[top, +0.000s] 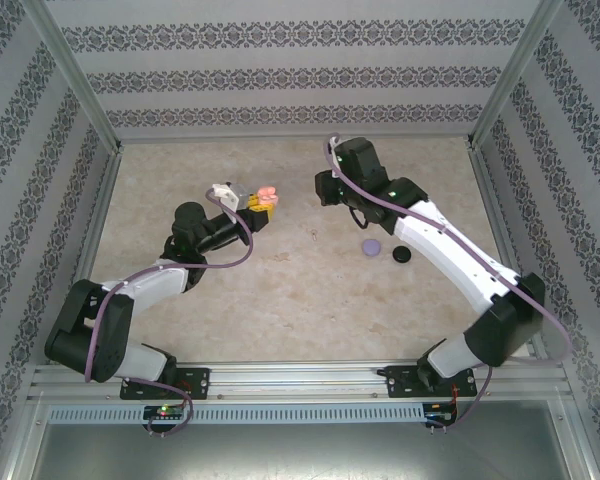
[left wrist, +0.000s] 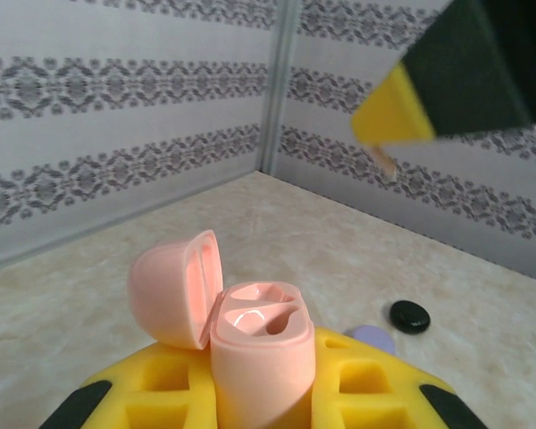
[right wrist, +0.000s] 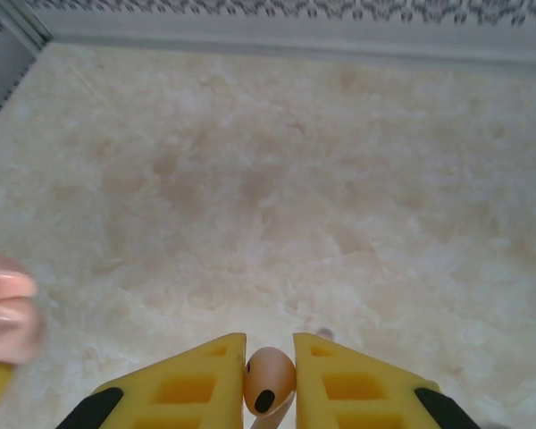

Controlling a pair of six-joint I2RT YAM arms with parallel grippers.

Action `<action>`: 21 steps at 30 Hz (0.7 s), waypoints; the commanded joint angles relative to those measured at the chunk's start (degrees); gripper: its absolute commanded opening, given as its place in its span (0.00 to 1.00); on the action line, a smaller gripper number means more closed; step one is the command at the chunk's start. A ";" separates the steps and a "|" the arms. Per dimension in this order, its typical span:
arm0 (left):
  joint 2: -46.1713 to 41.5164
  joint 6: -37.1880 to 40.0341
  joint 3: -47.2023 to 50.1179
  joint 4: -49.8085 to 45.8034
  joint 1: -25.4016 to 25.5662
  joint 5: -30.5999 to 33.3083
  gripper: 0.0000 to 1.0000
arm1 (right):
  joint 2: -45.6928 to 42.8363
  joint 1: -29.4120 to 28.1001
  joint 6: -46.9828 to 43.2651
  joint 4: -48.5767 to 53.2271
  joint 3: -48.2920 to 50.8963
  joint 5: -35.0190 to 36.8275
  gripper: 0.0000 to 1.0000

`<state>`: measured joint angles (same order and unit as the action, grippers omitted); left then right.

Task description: Insert the wireless bluetooth earbuds into the charging case

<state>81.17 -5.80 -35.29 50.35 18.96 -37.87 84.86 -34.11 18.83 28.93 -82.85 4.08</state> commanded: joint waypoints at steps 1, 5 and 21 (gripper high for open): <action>2.38 3.43 -2.52 6.33 1.78 -4.33 0.00 | -3.74 0.18 -4.83 -5.78 2.76 -2.45 0.19; 5.29 4.70 -5.03 7.59 3.99 -5.40 0.00 | -7.74 -0.43 -8.70 -11.35 6.72 -4.32 0.19; 11.38 7.52 -14.10 13.25 9.42 -8.84 0.00 | -21.08 -1.47 -14.79 -29.20 21.00 -7.51 0.19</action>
<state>92.07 -0.10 -47.66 59.46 27.46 -44.42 65.32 -35.03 5.54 4.80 -63.02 -2.17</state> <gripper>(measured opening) 0.184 0.194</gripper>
